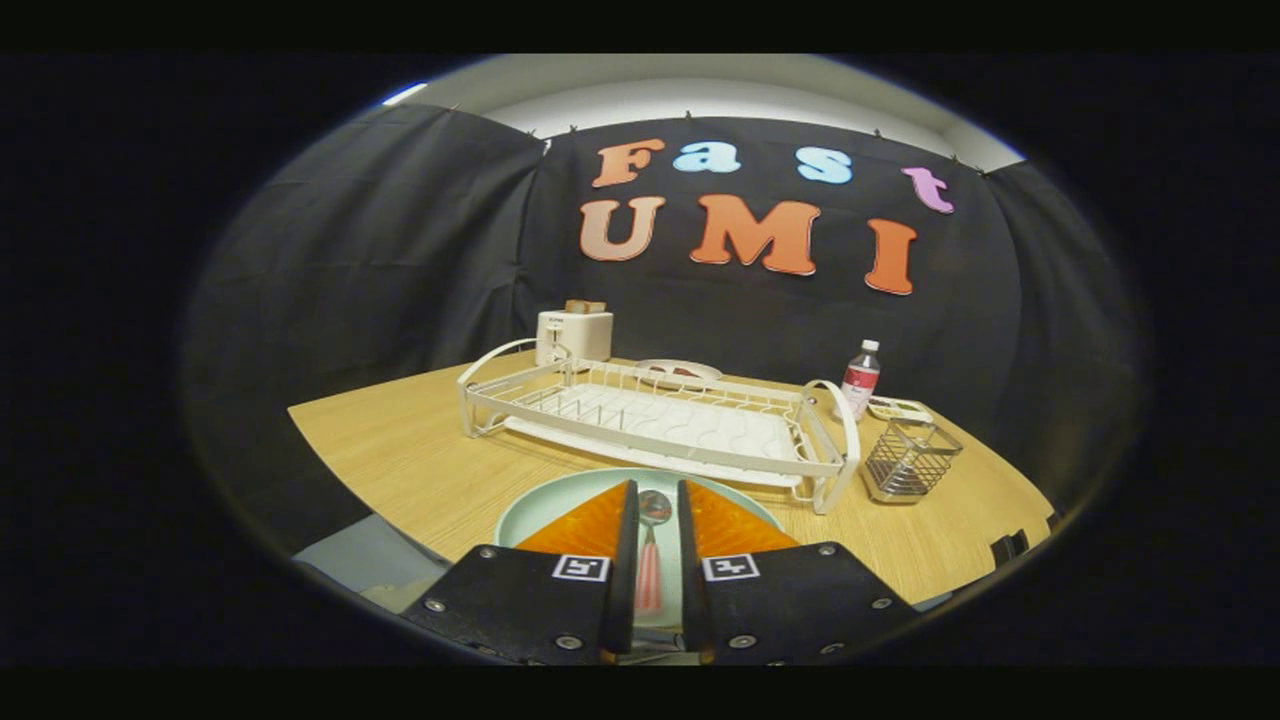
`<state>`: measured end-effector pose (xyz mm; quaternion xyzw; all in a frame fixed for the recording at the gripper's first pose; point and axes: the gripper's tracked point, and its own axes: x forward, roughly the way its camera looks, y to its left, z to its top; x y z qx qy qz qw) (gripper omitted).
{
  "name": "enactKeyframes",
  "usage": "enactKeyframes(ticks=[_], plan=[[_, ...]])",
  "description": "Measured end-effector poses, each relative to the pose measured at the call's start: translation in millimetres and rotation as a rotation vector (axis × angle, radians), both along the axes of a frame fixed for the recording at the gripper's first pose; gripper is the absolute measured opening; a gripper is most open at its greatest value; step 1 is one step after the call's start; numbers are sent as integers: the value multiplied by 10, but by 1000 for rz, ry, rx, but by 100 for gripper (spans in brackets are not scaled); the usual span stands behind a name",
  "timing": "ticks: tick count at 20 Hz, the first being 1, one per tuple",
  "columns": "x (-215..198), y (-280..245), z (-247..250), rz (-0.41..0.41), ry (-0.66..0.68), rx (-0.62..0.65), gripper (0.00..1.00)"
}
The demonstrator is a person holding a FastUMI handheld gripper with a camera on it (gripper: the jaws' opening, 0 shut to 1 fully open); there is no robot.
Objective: Take the plate from the dish rack, then take the spoon from the basket and place it into the plate.
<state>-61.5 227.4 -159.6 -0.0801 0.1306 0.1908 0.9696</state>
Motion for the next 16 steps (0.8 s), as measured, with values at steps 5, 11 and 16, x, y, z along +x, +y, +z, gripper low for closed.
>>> enactKeyframes(ticks=[5, 11, 16], plan=[[51, -140, 81, -27, 21, 41, 49], [87, -492, 164, -76, 41, 52, 85], [161, -973, 343, -149, 22, 65, 98]])
